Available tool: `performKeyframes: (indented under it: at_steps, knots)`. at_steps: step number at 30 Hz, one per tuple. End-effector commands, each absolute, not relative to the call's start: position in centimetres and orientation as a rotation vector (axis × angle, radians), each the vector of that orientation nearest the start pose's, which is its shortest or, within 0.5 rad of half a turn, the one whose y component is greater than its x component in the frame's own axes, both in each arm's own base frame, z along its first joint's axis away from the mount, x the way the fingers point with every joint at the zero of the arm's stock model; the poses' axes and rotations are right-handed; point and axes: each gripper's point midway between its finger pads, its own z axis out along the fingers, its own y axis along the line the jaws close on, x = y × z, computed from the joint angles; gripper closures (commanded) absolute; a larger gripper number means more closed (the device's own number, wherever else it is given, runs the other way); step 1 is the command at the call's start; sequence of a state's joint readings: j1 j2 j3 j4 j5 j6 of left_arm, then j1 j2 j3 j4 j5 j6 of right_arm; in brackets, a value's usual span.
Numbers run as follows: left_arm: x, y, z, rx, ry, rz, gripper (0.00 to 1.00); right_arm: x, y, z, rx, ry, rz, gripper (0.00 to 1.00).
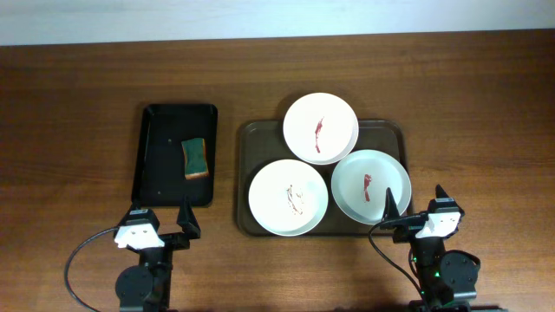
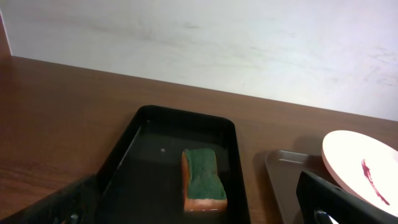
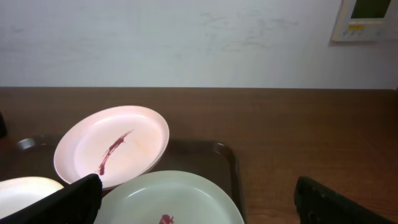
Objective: Clean dirty plates on tray and stack at the side
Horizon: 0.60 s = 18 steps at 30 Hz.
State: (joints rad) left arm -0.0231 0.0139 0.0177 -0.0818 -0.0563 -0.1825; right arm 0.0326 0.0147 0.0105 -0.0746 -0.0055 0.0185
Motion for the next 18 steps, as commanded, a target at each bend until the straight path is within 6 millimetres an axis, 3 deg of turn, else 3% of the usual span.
performKeyframes:
  at_steps: [1,18]
  knots:
    - [24.59,0.33,15.69,-0.159,1.641,-0.106,0.01,24.59,1.22,15.52,-0.032,1.651,0.053,0.01]
    - [24.67,0.40,15.22,-0.157,1.662,-0.095,0.01,24.59,1.22,15.45,-0.031,1.655,0.054,0.01]
